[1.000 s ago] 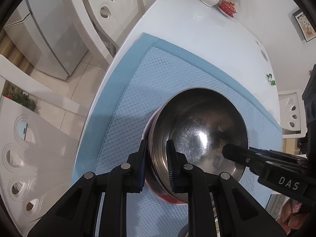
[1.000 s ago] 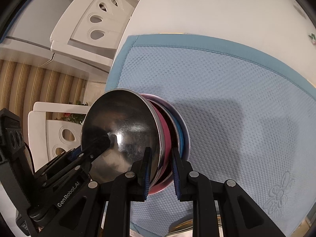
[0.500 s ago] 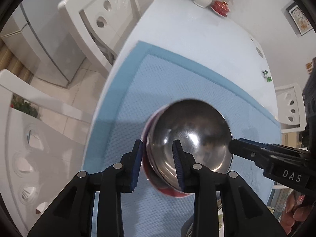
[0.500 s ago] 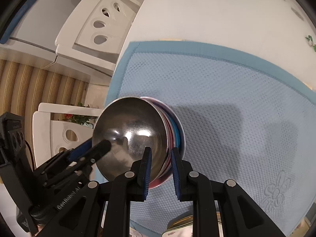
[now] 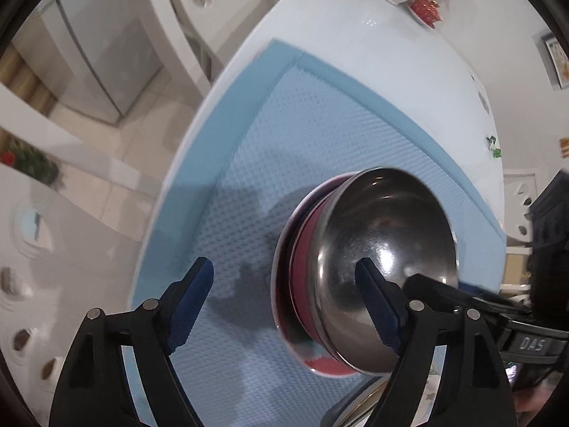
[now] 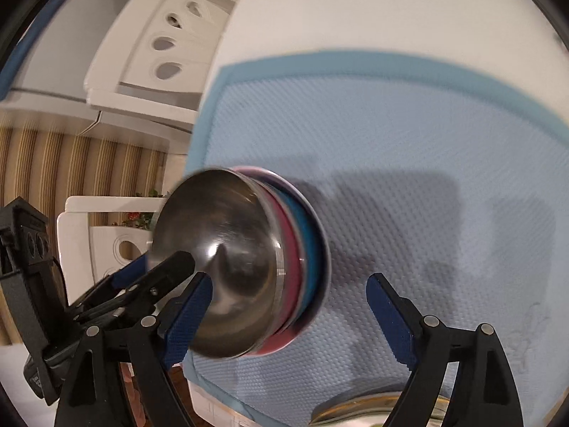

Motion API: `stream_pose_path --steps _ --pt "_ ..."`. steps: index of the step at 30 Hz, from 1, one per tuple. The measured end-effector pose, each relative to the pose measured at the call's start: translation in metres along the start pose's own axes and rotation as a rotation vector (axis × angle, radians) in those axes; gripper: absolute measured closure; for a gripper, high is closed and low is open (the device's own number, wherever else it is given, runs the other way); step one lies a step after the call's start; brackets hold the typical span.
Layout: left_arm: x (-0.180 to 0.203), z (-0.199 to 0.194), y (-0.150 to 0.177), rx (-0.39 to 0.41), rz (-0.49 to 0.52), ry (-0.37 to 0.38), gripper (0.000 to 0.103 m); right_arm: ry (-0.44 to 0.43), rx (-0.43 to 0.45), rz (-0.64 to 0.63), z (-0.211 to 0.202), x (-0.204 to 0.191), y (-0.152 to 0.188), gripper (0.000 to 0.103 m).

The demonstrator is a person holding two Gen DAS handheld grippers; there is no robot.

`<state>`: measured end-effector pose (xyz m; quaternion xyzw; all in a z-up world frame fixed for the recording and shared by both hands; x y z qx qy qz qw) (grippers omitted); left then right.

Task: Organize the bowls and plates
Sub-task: 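Open the right gripper and regrasp the nested bowls' rim while the left gripper holds them, then lift the nested bowl stack with both grippers and carry it over the plate stack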

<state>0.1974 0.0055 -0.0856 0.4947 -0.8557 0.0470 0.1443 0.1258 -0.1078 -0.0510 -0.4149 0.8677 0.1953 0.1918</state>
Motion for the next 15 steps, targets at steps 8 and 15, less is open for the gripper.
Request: stream_pose_path --steps 8,15 --pt "0.005 0.021 0.0 0.021 0.009 0.112 0.06 -0.213 -0.02 0.069 0.041 0.022 -0.006 0.044" --pt "0.018 0.02 0.001 0.058 0.075 0.077 0.064 -0.261 -0.004 0.072 0.041 0.029 -0.006 0.043"
Point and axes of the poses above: each gripper's, at about its wrist camera, not at the fingertips, and z roughly the way its jaws point, x to its right, y to its underside, the point moved 2 cm from there along z, roughly the way its jaws point, and after that the axes turned 10 degrees about -x, right-handed, at the moved point
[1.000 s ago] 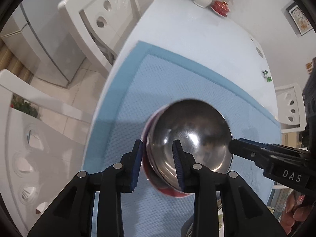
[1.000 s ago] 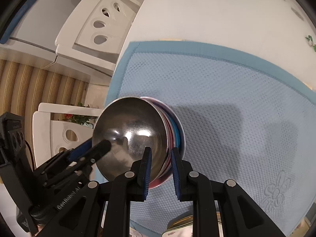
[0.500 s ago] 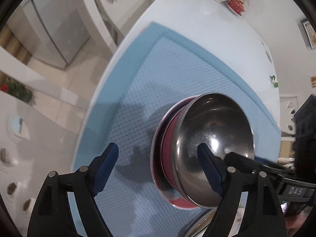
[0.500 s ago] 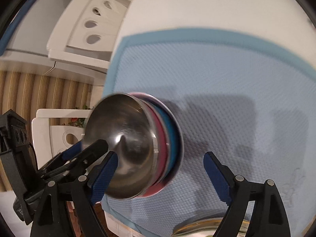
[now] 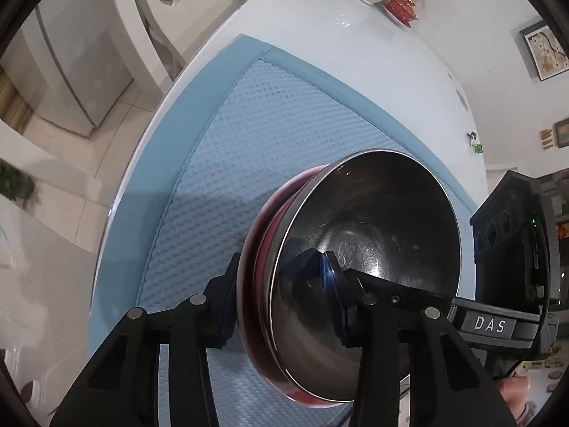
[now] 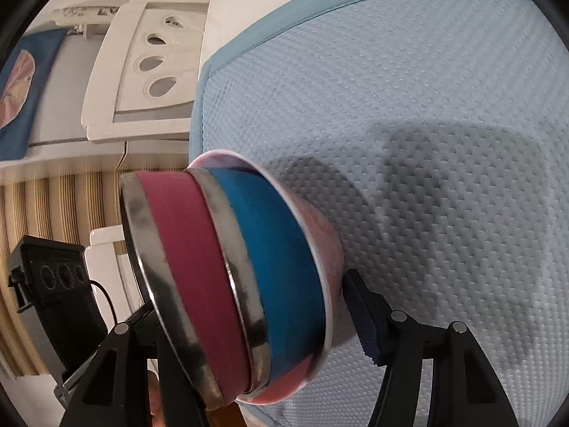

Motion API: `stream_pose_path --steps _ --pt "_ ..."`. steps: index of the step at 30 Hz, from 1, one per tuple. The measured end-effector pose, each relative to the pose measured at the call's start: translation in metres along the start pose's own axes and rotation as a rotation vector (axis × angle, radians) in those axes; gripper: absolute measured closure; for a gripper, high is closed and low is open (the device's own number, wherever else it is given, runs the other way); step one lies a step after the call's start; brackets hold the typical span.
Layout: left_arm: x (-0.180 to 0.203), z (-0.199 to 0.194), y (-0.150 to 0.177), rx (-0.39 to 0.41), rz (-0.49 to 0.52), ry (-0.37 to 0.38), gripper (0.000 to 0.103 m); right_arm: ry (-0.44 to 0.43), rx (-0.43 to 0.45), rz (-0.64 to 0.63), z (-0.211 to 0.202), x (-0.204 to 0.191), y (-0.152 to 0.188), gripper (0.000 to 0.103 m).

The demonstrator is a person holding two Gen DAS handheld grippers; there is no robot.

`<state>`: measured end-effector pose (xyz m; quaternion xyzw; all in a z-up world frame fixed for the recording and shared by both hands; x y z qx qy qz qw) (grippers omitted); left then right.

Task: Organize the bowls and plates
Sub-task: 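Lift the nested bowl stack with both grippers and carry it over the plate stack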

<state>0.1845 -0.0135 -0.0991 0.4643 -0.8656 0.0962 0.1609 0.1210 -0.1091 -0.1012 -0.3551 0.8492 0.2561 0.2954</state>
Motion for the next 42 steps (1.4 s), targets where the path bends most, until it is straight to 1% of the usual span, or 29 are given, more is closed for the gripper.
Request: stream_pose_path --steps 3,7,12,18,26,32,38,42 --pt "0.005 -0.002 0.001 0.004 0.027 -0.022 0.066 0.019 -0.016 -0.036 0.002 -0.007 -0.002 0.044" --pt "0.009 -0.006 0.002 0.013 0.076 -0.051 0.066 0.02 -0.004 -0.073 -0.001 -0.009 0.0 0.045" --pt "0.006 -0.009 0.005 0.021 0.096 -0.054 0.066 0.041 0.012 -0.115 -0.003 -0.011 0.006 0.046" --pt "0.011 -0.018 0.008 0.042 0.121 -0.067 0.066 0.033 0.024 -0.124 -0.008 -0.014 0.011 0.046" --pt "0.014 -0.03 0.011 0.058 0.122 -0.064 0.066 0.04 0.042 -0.121 -0.019 -0.022 0.021 0.046" --pt "0.019 -0.039 0.021 0.066 0.117 -0.069 0.066 0.039 0.047 -0.125 -0.027 -0.025 0.033 0.046" --pt "0.027 -0.049 0.042 0.092 0.095 -0.085 0.066 0.036 0.034 -0.155 -0.038 -0.025 0.05 0.046" --pt "0.035 -0.052 0.061 0.11 0.073 -0.096 0.066 0.021 0.013 -0.152 -0.046 -0.018 0.062 0.046"
Point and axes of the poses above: each gripper's, at about its wrist camera, not at the fingertips, and z roughly the way its jaws point, x to its right, y to its underside, the point moved 2 cm from there along z, roughly the way its jaws point, and after that the axes turned 10 degrees about -x, right-handed, at the moved point
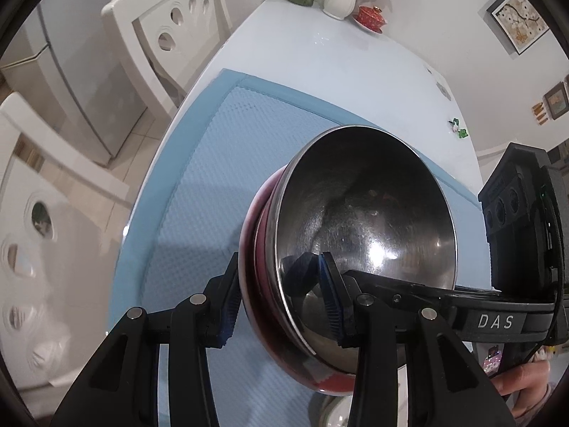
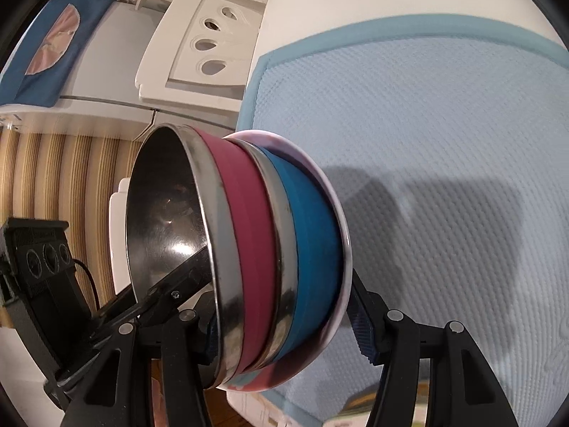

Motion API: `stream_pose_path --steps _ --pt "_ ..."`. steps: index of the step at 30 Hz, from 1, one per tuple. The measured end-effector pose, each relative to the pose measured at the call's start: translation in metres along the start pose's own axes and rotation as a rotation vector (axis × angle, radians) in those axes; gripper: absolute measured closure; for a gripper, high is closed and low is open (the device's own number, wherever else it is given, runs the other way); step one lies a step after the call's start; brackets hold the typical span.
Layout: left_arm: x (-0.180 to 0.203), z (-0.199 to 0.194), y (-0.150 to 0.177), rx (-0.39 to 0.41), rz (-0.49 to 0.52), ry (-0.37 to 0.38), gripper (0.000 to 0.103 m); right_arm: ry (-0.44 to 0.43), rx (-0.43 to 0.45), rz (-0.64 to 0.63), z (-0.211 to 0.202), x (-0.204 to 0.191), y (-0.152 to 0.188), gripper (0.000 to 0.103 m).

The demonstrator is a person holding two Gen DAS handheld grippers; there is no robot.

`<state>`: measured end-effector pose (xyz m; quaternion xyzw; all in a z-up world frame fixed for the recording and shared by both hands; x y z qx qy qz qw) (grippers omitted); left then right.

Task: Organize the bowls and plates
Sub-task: 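Lift the nested bowl stack with both grippers and carry it over the plate stack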

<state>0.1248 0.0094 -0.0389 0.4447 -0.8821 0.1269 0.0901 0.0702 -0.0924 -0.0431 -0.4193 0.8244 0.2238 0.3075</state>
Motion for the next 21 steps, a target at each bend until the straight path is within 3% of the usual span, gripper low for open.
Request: stream_pose_path --steps 21 --pt "0.057 -0.03 0.08 0.075 -0.025 0.029 0.066 0.03 0.0 -0.077 -0.052 0.018 0.08 0.047"
Point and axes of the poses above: each gripper's, at about its wrist camera, not at the fingertips, and z roughly the way its jaws point, x to its right, y to its underside, the point moved 2 cm from there along z, roughly the way its jaws point, and after that the axes turned 10 degrees about -x, right-handed, at the moved point
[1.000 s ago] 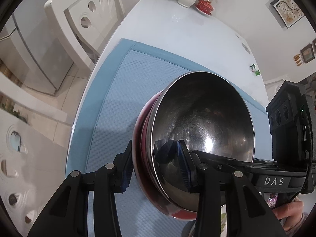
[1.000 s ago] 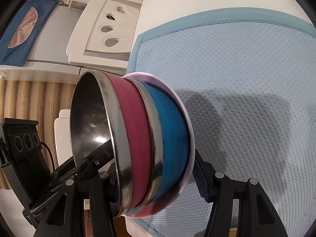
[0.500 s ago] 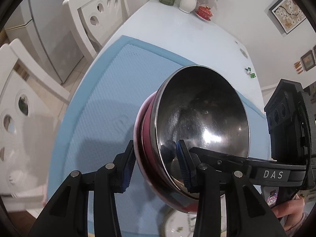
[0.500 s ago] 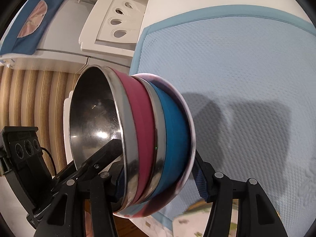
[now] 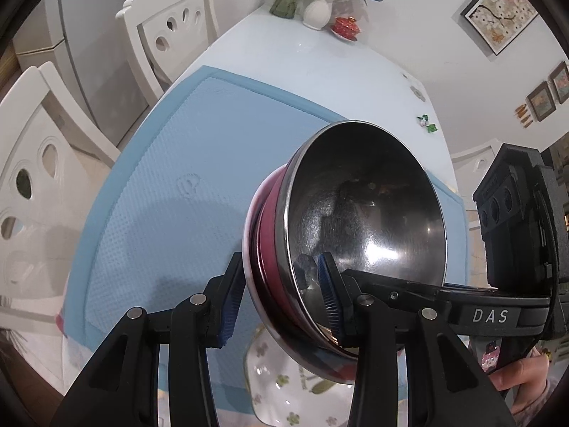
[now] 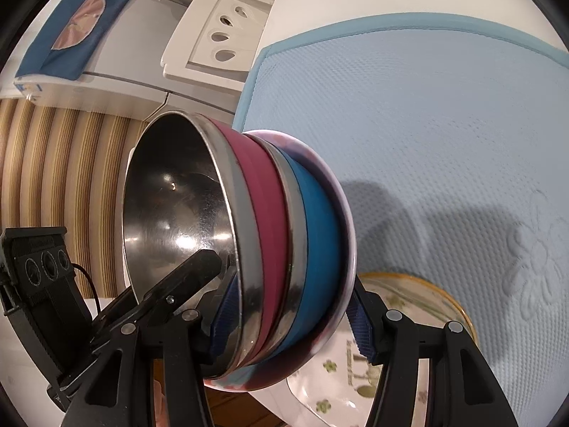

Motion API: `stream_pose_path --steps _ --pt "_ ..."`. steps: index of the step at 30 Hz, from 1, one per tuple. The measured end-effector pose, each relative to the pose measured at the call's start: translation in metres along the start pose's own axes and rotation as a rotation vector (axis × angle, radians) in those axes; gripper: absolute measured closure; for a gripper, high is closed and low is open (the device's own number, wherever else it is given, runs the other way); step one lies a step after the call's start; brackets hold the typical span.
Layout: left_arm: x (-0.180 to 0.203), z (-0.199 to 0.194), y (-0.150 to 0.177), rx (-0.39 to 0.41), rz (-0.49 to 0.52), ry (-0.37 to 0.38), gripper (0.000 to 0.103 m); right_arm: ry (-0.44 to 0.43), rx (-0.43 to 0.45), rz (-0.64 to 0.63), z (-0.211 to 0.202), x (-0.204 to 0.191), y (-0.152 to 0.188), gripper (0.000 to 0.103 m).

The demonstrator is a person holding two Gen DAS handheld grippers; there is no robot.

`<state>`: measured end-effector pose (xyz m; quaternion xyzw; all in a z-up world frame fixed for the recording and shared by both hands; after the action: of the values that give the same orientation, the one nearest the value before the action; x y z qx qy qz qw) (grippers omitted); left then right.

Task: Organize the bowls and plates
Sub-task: 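Lift the nested bowl stack with both grippers and carry it over the plate stack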

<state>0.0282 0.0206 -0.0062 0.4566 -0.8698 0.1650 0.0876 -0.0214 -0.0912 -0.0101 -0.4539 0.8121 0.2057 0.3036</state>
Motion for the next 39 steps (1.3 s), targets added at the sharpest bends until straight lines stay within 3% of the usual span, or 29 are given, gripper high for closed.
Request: stream_pose_path --steps 12,21,39 --pt "0.028 -0.002 0.043 0.024 0.013 0.019 0.066 0.025 0.009 -0.018 -0.007 0.006 0.039 0.047" --pt "0.033 0.02 0.076 -0.018 0.013 0.036 0.066 0.075 -0.01 -0.021 0.0 0.023 0.065 0.047" --pt "0.031 0.043 0.106 -0.042 -0.01 0.037 0.066 0.114 -0.066 -0.052 0.028 0.037 0.083 0.047"
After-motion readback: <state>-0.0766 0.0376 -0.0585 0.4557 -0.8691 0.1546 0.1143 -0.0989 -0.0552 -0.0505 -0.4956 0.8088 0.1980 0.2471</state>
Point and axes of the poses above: each gripper's, at about its wrist camera, not at the fingertips, and z roughly the way its jaws point, x to its right, y to its underside, the point moved 2 cm from there along z, roughly the way its jaws point, and after that the axes turned 10 degrees about -x, right-handed, at the moved point
